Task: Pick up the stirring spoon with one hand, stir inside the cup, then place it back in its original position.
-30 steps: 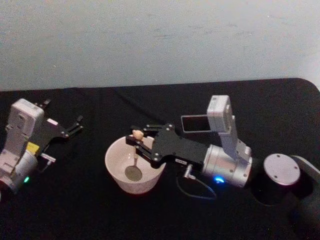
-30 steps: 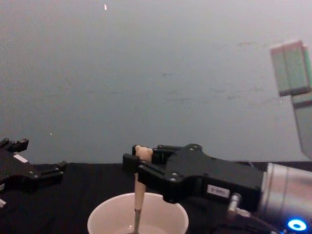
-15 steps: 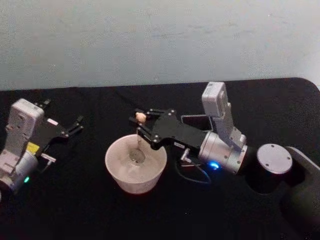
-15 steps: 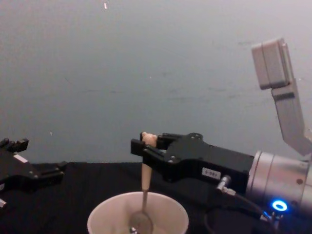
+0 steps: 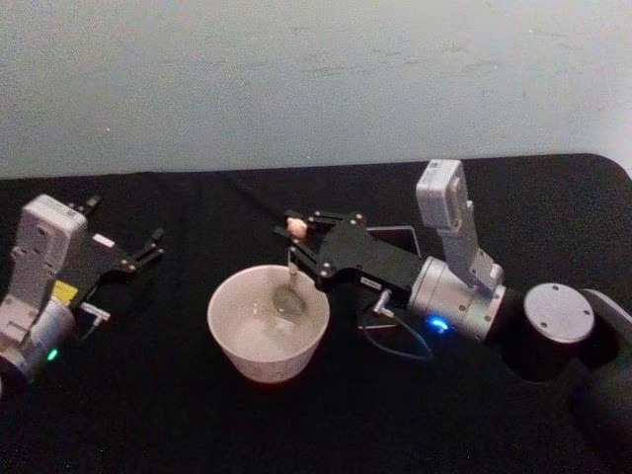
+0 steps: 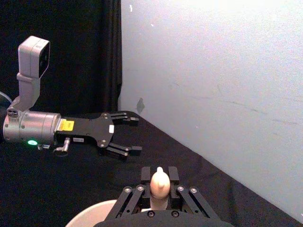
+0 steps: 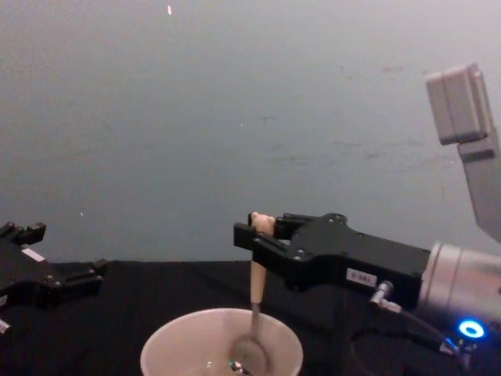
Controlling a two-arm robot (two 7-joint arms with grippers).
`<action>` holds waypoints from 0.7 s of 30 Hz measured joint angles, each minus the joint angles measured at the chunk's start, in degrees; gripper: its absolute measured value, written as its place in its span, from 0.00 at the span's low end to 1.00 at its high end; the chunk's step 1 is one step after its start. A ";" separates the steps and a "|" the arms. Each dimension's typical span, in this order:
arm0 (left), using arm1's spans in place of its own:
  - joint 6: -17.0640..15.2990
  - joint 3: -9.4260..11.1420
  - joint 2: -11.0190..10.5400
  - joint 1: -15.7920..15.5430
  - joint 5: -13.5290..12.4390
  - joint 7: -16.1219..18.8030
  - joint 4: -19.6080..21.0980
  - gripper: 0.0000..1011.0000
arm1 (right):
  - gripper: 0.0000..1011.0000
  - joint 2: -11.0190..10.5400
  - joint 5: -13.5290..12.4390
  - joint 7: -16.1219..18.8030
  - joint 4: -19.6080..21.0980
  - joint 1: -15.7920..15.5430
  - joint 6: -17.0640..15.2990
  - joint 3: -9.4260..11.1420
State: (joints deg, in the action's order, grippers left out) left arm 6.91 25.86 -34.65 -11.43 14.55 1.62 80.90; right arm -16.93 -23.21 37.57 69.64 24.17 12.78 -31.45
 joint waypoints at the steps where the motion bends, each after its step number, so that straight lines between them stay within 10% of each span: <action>1: 0.00 0.00 0.00 0.00 0.00 0.00 0.00 0.99 | 0.21 -0.37 0.00 0.04 0.47 -0.33 -0.16 0.14; 21: 0.00 0.00 0.00 0.00 0.00 0.00 0.00 0.99 | 0.21 -2.65 -2.40 3.13 7.49 -4.50 -2.12 -1.95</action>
State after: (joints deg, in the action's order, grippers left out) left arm 6.91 25.86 -34.65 -11.43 14.55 1.62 80.90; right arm -19.58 -25.61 40.69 77.13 19.67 10.66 -33.40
